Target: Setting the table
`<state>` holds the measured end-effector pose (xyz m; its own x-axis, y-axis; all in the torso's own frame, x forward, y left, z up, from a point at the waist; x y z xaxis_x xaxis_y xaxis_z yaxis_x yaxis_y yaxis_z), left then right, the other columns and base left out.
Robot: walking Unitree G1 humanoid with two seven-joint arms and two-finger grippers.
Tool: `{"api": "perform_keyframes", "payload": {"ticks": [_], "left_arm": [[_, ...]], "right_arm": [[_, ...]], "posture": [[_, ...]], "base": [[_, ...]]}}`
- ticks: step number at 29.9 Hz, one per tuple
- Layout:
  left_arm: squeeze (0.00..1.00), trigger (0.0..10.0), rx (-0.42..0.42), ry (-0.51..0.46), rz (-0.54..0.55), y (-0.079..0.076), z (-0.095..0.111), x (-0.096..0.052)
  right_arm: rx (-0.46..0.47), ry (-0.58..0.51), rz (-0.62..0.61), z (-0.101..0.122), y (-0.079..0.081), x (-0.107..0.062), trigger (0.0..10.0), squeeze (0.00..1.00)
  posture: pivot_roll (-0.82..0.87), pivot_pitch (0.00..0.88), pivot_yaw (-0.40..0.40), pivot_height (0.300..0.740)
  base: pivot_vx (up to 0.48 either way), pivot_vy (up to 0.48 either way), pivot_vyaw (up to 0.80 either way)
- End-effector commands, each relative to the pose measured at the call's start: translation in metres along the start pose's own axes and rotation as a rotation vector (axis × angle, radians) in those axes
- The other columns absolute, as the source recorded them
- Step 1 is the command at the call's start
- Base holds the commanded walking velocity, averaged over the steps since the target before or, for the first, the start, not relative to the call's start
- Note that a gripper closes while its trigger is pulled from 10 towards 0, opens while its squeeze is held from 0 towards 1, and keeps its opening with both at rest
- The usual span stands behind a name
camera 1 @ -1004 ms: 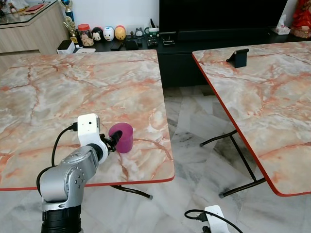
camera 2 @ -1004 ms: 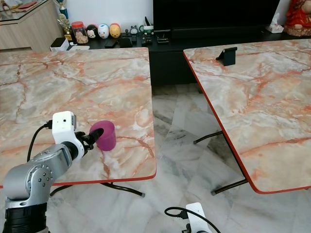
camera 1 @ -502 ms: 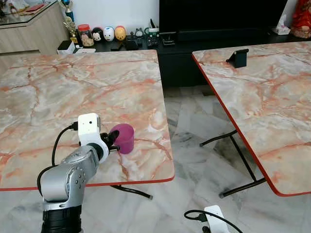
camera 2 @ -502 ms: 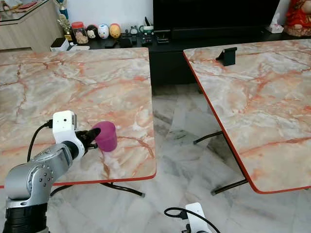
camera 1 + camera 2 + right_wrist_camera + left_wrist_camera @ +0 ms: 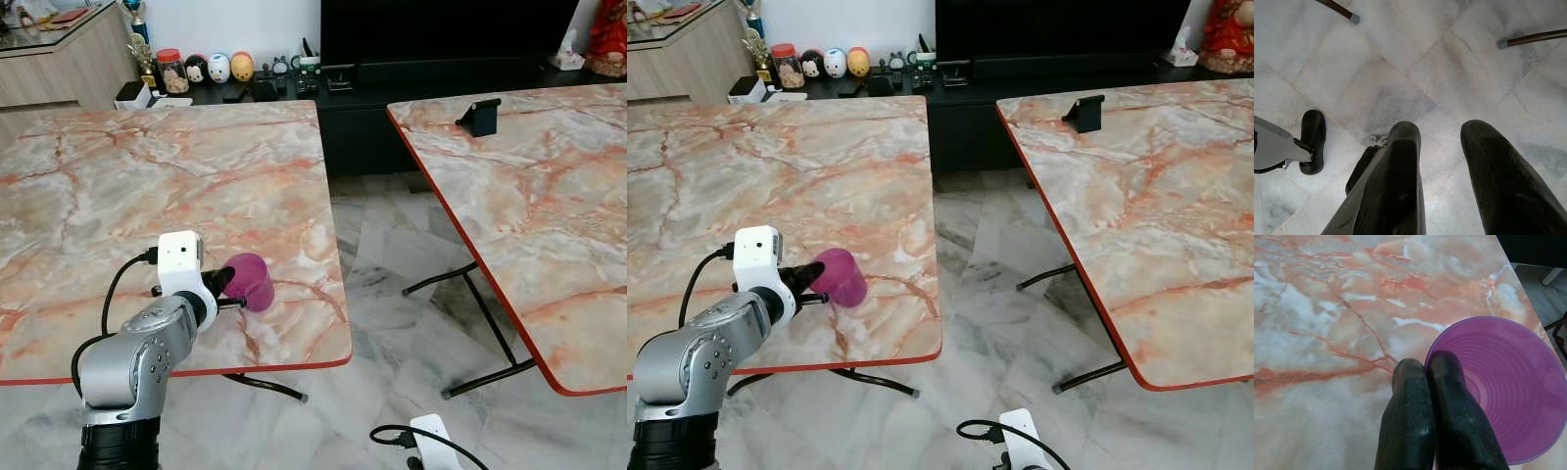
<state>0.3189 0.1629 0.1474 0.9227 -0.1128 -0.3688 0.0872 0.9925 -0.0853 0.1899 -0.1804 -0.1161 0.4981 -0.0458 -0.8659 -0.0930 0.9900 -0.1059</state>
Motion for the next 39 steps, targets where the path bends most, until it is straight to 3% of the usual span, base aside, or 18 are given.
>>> {"api": "perform_keyframes", "payload": {"ticks": [1,9,12,14,22,23,24,25,26,28,32,35,39], "left_arm": [[0.00,0.0,0.022,0.009,0.020,0.004,-0.001,-0.001],[0.00,0.0,0.013,-0.009,0.020,0.005,-0.001,-0.002],[0.00,0.0,0.013,-0.066,0.004,0.002,0.004,-0.003],[0.00,0.0,-0.012,-0.225,-0.027,-0.004,0.020,-0.008],[0.00,0.0,-0.027,-0.415,0.043,0.005,0.034,-0.025],[0.00,3.7,-0.016,-0.451,0.062,0.008,0.033,-0.029],[0.00,3.7,-0.016,-0.451,0.062,0.008,0.033,-0.029],[0.00,9.0,-0.025,-0.467,0.071,0.010,0.032,-0.032],[0.00,10.0,-0.023,-0.478,0.096,0.014,0.029,-0.034],[0.00,10.0,-0.032,-0.491,0.117,0.018,0.025,-0.038],[0.00,10.0,0.033,-0.536,0.211,0.032,0.007,-0.054],[0.00,10.0,0.012,-0.549,0.219,0.033,0.007,-0.056],[0.00,10.0,0.044,-0.591,0.218,0.029,0.014,-0.054]], "right_arm": [[0.002,0.011,0.004,-0.003,0.001,0.000,10.0,0.00],[0.006,0.008,0.000,-0.002,0.000,0.000,10.0,0.00],[0.008,0.007,-0.001,-0.002,0.000,0.000,10.0,0.00],[0.021,0.003,-0.005,-0.002,-0.001,0.000,10.0,0.00],[0.069,0.004,-0.020,-0.004,-0.003,-0.001,10.0,0.00],[0.070,0.007,-0.021,-0.005,-0.003,-0.001,10.0,0.00],[0.070,0.007,-0.021,-0.005,-0.003,-0.001,10.0,0.00],[0.070,0.008,-0.020,-0.005,-0.003,-0.001,10.0,0.00],[0.075,0.007,-0.019,-0.005,-0.003,-0.001,10.0,0.00],[0.085,0.006,-0.017,-0.006,-0.003,-0.001,10.0,0.00],[0.164,0.000,-0.023,-0.007,-0.004,-0.001,10.0,0.00],[0.173,0.002,-0.026,-0.007,-0.005,-0.001,10.0,0.00],[0.208,0.000,-0.032,-0.008,-0.005,-0.001,10.0,0.00]], "posture": [[-0.01,0.000,0.045,0.707],[0.00,0.000,0.039,0.707],[0.00,0.000,0.033,0.707],[0.00,0.000,0.030,0.707],[0.00,0.000,0.017,0.707],[0.00,0.000,0.015,0.707],[0.00,0.000,0.015,0.707],[0.00,0.000,0.016,0.707],[0.00,0.000,0.016,0.707],[-0.01,0.000,0.017,0.707],[0.01,0.000,0.003,0.707],[0.01,0.000,-0.002,0.707],[0.01,0.000,-0.006,0.707]], "base": [[0.000,0.000,0.00],[0.000,0.000,0.00],[0.000,0.000,0.00],[0.000,0.000,0.00],[0.000,0.000,0.00],[0.000,0.000,0.00],[0.000,0.000,0.00],[0.000,0.000,0.00],[0.000,0.000,0.00],[0.000,0.000,0.00],[0.000,0.000,0.00],[0.000,0.000,0.00],[0.000,0.000,0.00]]}}
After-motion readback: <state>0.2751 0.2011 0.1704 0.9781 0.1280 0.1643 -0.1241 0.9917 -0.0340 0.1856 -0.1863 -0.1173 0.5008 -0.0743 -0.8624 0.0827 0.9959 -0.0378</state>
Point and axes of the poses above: a point about 5 cm out from each wrist's last joint towards the gripper, its own x axis pointing out of the wrist towards the gripper, its own z axis along the axis of the wrist's last joint, y = z × x, the point moved 3 cm from there along x, pointing out of the wrist towards the gripper, and after that the axes turned 6 degrees about x, right-handed, at the moved point
